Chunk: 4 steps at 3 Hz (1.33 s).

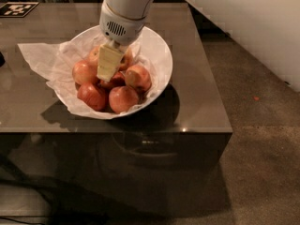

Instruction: Pick apple from white bowl

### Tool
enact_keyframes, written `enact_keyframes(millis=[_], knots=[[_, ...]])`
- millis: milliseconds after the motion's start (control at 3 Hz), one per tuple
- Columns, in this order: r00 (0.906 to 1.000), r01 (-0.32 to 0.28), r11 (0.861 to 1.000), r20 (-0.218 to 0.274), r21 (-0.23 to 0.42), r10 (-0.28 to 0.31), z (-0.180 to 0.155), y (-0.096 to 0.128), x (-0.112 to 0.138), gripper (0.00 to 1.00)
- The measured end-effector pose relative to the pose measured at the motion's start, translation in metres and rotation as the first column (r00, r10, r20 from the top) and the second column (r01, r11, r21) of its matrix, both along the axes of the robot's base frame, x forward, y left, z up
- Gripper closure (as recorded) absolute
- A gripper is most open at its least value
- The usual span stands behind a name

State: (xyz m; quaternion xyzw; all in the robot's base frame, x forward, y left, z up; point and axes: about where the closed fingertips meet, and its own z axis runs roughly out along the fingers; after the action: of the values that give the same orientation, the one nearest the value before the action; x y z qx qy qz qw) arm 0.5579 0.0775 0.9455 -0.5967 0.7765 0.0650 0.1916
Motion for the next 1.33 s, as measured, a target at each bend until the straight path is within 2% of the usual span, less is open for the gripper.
enact_keyframes(millis=[667,1333], knots=[[0.9991,-0.011,0.999,0.042,0.03,0.01,0.035,-0.006,-0.003,1.0],[0.9935,0.0,0.998,0.113,0.063,-0.007,0.069,-0.02,-0.005,1.0]])
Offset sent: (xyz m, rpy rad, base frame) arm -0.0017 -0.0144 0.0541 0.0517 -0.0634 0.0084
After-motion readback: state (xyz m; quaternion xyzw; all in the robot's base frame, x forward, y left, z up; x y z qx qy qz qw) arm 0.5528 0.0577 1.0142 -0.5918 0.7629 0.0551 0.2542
